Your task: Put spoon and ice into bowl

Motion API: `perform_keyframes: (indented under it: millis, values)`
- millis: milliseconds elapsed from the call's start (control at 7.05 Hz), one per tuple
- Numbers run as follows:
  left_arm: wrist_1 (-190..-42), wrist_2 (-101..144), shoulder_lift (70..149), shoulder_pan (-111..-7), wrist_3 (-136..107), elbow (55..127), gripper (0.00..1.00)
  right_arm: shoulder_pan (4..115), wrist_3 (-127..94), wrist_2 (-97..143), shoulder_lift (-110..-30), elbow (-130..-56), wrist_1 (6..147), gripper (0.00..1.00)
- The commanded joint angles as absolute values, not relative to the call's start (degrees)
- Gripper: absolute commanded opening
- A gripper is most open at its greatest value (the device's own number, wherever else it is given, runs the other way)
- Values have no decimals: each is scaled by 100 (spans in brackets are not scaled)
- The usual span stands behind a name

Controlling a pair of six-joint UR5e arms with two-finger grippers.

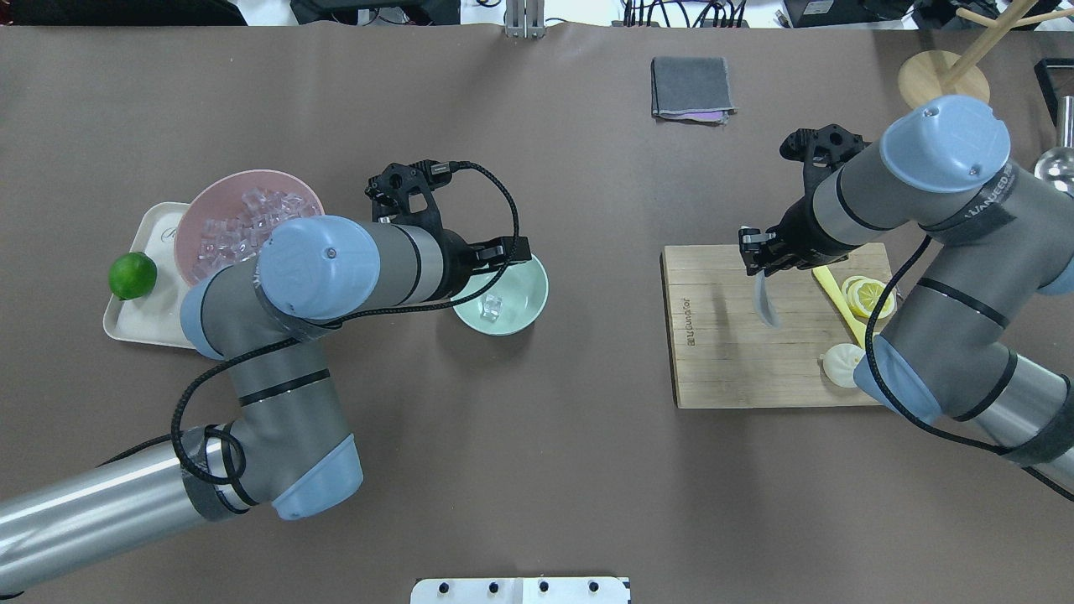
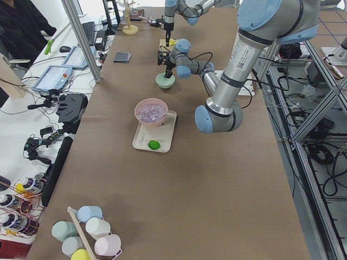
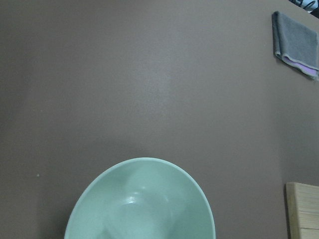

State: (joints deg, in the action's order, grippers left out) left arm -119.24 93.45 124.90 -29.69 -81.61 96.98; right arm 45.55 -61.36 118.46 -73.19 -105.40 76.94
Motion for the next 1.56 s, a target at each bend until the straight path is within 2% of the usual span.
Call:
perform_keyframes:
  millis: [0, 284, 709, 1134, 1418]
  values:
    - [-11725, 10103, 12175, -3740, -7274, 10061, 97, 4553, -6501, 11857, -6840, -10556, 7752, 0]
    - [-11664, 11086, 11796, -4784, -5791, 10143, 98, 4221, -7213, 11542, -6243, -10503, 7761, 0]
    - [-11645, 11513, 10998, -5684, -4952, 10221, 98, 3649, -7862, 10646, -5698, -10416, 7743, 0]
    - [-11663, 11997, 10198, -6817, -2810, 10204, 98, 3219, -8208, 9820, -5108, -9749, 7682, 0]
    - [-11672, 12172, 9993, -7127, -2461, 10187, 98, 3024, -8332, 9563, -4853, -9520, 7690, 0]
